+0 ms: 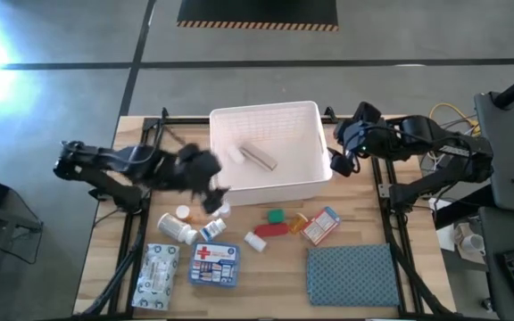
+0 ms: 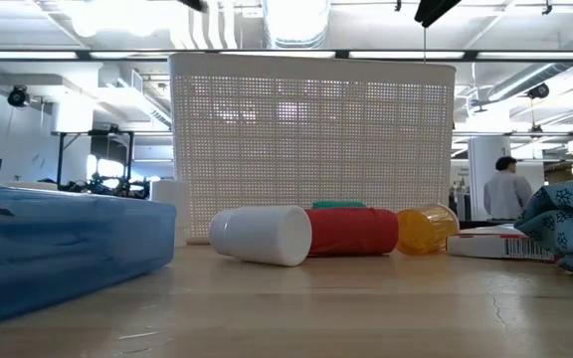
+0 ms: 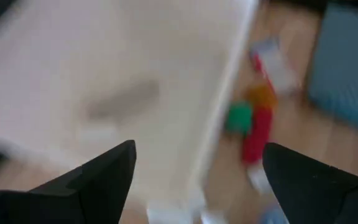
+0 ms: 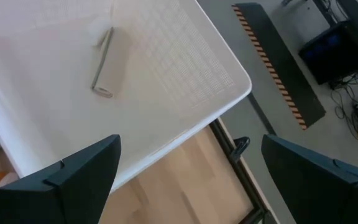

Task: Pick & place medical supplies in basket/bin
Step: Put the left orange pill bottle into the white bin

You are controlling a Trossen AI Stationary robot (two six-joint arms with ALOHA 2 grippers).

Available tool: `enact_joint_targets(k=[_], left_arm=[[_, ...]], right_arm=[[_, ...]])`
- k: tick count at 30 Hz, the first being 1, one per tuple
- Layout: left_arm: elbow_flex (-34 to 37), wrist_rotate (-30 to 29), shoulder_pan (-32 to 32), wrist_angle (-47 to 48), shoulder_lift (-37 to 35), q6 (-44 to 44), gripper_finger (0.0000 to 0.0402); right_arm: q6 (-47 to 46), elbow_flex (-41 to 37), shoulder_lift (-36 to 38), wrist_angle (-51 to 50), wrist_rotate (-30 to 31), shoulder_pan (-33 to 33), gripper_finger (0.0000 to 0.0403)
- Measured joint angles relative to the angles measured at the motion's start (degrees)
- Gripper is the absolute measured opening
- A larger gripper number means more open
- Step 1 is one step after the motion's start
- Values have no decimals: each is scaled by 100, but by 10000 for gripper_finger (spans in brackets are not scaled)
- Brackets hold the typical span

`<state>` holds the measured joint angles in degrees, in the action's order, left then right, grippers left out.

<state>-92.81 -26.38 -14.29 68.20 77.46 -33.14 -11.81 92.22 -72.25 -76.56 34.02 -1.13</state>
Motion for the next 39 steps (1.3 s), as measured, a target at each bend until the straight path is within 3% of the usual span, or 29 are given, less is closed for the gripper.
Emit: enact_joint_targets(k=[4, 7, 12, 17, 31, 39], left_arm=[[-75, 1, -956, 1580, 10, -1738, 316], [246, 18, -1501, 2191, 12, -2903, 313], [1155, 130, -1957, 2048, 19, -3528, 312], [2159, 191, -1984, 1901, 19, -4009, 312], [3918, 730, -1981, 15, -469, -3664, 312], [4398, 698, -1977, -55, -869, -3480, 312]], right_arm=[[1, -102, -9, 44, 3, -2, 379], [24, -205, -20, 158, 2, -2, 379], [79, -452, -22, 477, -18, -2, 379], [86, -651, -24, 765, -254, -2, 379], [55, -1066, -26, 845, -468, 11, 379], [430, -1162, -20, 836, -450, 11, 379]])
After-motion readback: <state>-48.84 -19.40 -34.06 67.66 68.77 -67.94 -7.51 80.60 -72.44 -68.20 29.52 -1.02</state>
